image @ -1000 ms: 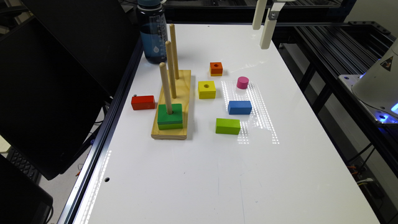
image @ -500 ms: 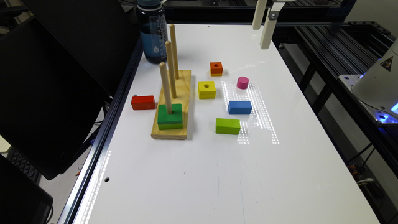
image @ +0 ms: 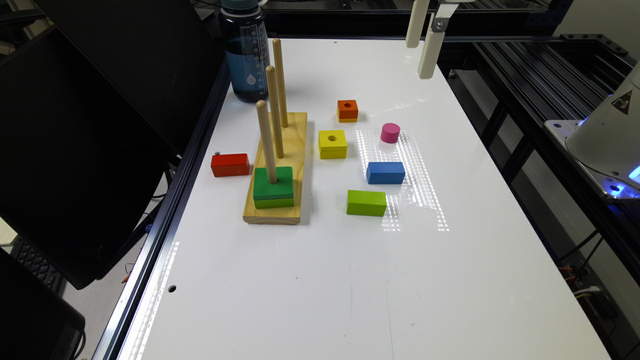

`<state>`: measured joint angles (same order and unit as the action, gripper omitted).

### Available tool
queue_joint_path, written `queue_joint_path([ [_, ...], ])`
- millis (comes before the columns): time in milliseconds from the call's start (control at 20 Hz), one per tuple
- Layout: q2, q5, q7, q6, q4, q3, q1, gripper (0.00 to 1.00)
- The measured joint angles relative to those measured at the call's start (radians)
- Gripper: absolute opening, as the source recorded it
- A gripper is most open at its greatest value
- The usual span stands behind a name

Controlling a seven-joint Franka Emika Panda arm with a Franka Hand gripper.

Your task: Pick up yellow block.

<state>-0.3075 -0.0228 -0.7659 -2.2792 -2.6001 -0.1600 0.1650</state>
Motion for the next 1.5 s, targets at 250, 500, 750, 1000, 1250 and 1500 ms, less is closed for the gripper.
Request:
queue_joint_path([
  [250,0.0,0.0,0.0,0.0,0.002,-0.001,0.0,1.0],
  [500,0.01,0.0,-0.001,-0.001,0.023,-0.005,0.0,1.0],
  [750,0.066,0.0007,-0.002,-0.02,0.069,-0.006,0.001,1.0],
  [1000,0.126,0.0031,-0.003,-0.024,0.123,-0.006,0.003,1.0],
  [1250,0.145,0.0037,-0.003,-0.024,0.145,-0.006,0.003,1.0],
  [1500,0.172,0.0071,-0.003,-0.024,0.175,-0.006,0.006,1.0],
])
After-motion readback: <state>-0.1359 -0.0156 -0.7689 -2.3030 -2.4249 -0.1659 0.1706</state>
